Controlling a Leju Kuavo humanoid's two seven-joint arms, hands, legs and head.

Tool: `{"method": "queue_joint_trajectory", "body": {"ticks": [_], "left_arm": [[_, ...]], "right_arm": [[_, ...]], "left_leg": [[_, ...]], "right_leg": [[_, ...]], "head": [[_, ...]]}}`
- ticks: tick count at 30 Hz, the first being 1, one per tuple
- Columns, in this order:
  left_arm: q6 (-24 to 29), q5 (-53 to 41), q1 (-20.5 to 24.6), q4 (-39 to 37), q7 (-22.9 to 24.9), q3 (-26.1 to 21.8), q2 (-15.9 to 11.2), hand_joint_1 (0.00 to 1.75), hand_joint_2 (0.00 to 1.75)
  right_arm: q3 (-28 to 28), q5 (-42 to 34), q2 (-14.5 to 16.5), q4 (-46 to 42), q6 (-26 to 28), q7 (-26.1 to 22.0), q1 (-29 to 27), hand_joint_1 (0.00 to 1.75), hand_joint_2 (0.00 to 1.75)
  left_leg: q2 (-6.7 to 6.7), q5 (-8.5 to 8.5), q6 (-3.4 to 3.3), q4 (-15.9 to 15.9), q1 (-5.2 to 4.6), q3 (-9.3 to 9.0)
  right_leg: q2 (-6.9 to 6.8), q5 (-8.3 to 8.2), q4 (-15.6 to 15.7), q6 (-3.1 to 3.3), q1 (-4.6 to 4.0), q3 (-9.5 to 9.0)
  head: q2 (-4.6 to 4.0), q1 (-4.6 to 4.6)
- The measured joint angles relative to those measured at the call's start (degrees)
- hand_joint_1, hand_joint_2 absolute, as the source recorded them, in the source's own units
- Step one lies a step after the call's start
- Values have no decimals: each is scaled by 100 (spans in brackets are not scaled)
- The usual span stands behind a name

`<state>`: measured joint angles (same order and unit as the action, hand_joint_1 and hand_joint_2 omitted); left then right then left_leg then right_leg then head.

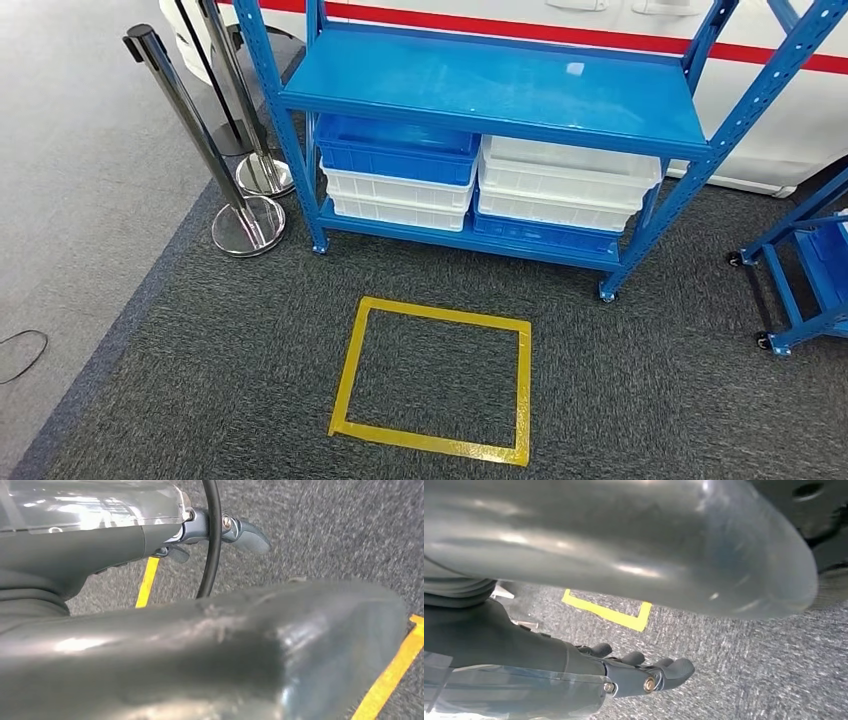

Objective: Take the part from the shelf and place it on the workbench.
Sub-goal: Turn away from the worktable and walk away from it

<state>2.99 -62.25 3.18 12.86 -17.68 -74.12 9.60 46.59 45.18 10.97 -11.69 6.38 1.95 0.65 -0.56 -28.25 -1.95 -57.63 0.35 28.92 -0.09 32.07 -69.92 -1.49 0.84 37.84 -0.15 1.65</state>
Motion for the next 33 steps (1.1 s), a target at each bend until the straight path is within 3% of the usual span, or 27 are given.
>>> {"method": "queue_joint_trajectory", "body": {"ticks": [1,3,7,8,10,12,13,14,15,16,17,18,19,20,22,24,27,29,31,33], "left_arm": [[-1,0,-3,0,0,-2,6,0,0],[1,-1,3,3,-2,-4,22,0,0],[16,-2,30,21,-5,-7,40,0,0],[19,-2,34,26,-8,-7,42,0,0],[19,-2,40,32,-11,-8,50,0,0],[17,-2,31,32,-10,-8,60,0,0],[17,-2,21,33,-8,-8,61,0,0],[17,-2,13,34,-7,-9,62,0,0],[17,-2,8,37,-5,-9,61,0,0],[18,-2,1,39,-4,-11,60,0,0],[18,-1,-5,41,-3,-14,59,0,0],[18,-1,-8,43,-1,-16,57,0,0],[17,0,-11,44,1,-19,56,0,0],[17,-1,-14,46,3,-21,56,0,0],[14,-8,-15,49,8,-23,63,0,0],[7,-16,-8,50,13,-23,70,0,0],[3,-21,2,53,19,-23,69,0,0],[-1,-25,0,55,28,-25,66,0,0],[-14,-30,-2,55,41,-28,65,0,0],[-36,-32,-8,54,48,-33,65,0,0]], "right_arm": [[3,0,0,0,0,1,-13,0,0],[14,0,0,1,0,1,-25,0,0],[39,3,13,1,-2,5,-10,0,0],[43,5,15,1,-1,7,-12,0,0],[50,16,19,0,-1,1,-9,0,0],[56,43,20,0,-3,-13,-3,0,0],[58,56,20,0,-3,-19,-6,0,0],[60,67,21,0,-4,-21,-9,0,0],[60,73,21,0,-4,-23,-13,0,0],[61,76,23,0,-4,-23,-17,0,0],[62,80,25,1,-4,-24,-16,0,44],[62,82,27,1,-4,-25,-10,0,87],[63,83,29,2,-4,-24,-3,0,87],[65,82,31,2,-4,-21,3,0,87],[81,53,29,2,-15,-8,8,0,0],[121,-9,27,2,-21,2,14,0,0],[182,-22,26,2,22,3,30,0,0],[193,24,26,2,62,11,22,0,0],[193,57,26,2,89,23,-5,0,0],[213,55,26,2,86,27,-24,0,0]], "left_leg": [[-6,-55,23,2,1,-60],[-11,-163,89,-11,-11,-151],[6,-271,227,-114,-20,-279],[10,-299,253,-265,-15,-225],[20,-464,300,-857,7,113],[21,-751,336,-1523,20,598],[21,-836,342,-1663,23,763],[21,-817,337,-1627,23,850],[22,-654,319,-1404,21,846],[27,-366,284,-1059,15,790],[33,-82,245,-722,-2,736],[38,95,211,-476,-20,691],[42,214,178,-332,-36,661],[39,218,148,-287,-47,646],[31,232,75,-220,-31,524],[44,216,-1,-149,-9,394],[88,126,-54,-125,-13,298],[98,36,-44,-125,-18,205],[101,-72,-14,-125,-15,61],[139,-189,29,-125,-20,-72]], "right_leg": [[0,-298,374,14,2,-96],[-1,-573,900,77,-26,-234],[1,-579,1044,236,-34,-365],[-2,-555,1061,275,-25,-426],[-8,-503,1083,328,-17,-518],[0,-423,1085,346,-21,-593],[5,-376,1085,346,-22,-646],[9,-324,1085,340,-22,-712],[11,-271,1085,331,-22,-786],[9,-216,1088,320,-23,-854],[10,-163,1080,301,-30,-917],[14,-115,1076,274,-37,-955],[19,-73,1082,239,-43,-981],[24,-65,1060,197,-50,-1011],[23,-59,1006,120,-47,-1065],[21,24,715,67,-35,-959],[22,414,-184,2,-12,-321],[18,471,-409,-26,-2,-22],[4,82,27,-5,0,-54],[-170,-413,664,72,-38,-177]], "head": [[0,0],[0,1],[0,1],[0,2],[0,2],[0,3],[0,3],[0,3],[0,2],[0,2],[0,1],[0,1],[0,2],[0,1],[0,1],[0,0],[0,2],[0,1],[0,1],[0,0]]}}
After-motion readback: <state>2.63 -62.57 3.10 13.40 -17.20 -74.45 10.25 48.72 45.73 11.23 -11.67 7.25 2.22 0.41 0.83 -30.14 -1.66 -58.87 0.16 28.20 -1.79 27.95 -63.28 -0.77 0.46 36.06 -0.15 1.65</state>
